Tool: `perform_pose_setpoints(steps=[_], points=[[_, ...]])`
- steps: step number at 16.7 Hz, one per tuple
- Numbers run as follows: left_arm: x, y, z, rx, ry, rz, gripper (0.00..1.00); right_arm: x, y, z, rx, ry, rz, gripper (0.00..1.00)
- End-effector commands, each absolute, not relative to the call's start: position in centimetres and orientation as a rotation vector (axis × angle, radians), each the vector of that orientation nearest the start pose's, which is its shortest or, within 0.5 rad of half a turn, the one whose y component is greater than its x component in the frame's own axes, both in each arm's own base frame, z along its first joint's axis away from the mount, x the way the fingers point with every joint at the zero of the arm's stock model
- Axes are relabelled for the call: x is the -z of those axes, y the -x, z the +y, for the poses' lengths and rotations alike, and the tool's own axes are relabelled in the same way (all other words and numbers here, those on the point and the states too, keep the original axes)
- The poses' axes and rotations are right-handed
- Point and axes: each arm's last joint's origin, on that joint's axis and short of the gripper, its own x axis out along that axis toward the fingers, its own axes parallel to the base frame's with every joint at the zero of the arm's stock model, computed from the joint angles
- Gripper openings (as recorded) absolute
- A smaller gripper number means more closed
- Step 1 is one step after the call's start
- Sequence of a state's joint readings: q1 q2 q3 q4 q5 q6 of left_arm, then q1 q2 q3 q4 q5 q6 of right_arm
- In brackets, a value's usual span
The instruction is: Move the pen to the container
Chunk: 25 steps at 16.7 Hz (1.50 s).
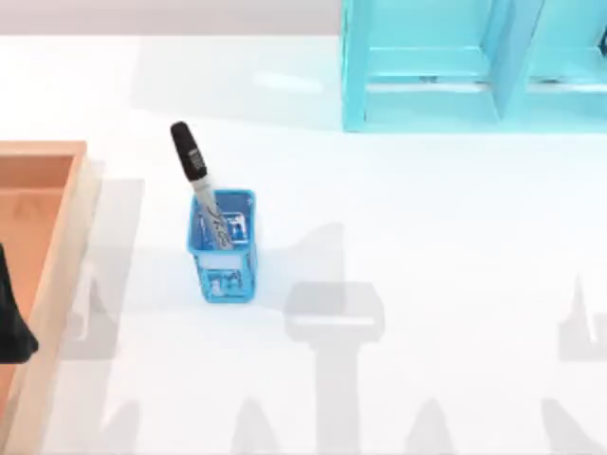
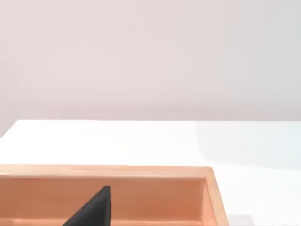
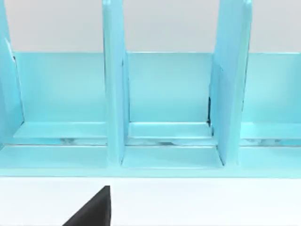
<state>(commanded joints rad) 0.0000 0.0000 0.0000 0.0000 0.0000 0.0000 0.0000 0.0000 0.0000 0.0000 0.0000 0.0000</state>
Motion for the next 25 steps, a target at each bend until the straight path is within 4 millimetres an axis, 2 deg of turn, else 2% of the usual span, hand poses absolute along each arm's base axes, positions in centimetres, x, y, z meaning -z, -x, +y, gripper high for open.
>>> perform_pose_setpoints(steps=[4, 8, 16, 21, 25], points=[[-16.0, -10.7, -0.2, 0.022, 0.004, 0.012, 1.0, -16.0, -10.6, -0.1, 0.0, 0.0, 0.0, 1.0], [-16.6, -11.8, -0.5, 0.11, 0.041, 0.058, 1.0, -16.0, -10.6, -0.1, 0.0, 0.0, 0.0, 1.0], [-17.1, -17.2, -1.3, 0.395, 0.189, 0.21, 1.0, -16.0, -10.6, -0.1, 0.0, 0.0, 0.0, 1.0], [-15.2, -21.0, -1.8, 0.567, 0.298, 0.319, 1.0, -16.0, -10.6, -0.1, 0.0, 0.0, 0.0, 1.0], [-12.8, -23.0, -2.2, 0.67, 0.381, 0.407, 1.0, -16.0, -10.6, -0.1, 0.0, 0.0, 0.0, 1.0]])
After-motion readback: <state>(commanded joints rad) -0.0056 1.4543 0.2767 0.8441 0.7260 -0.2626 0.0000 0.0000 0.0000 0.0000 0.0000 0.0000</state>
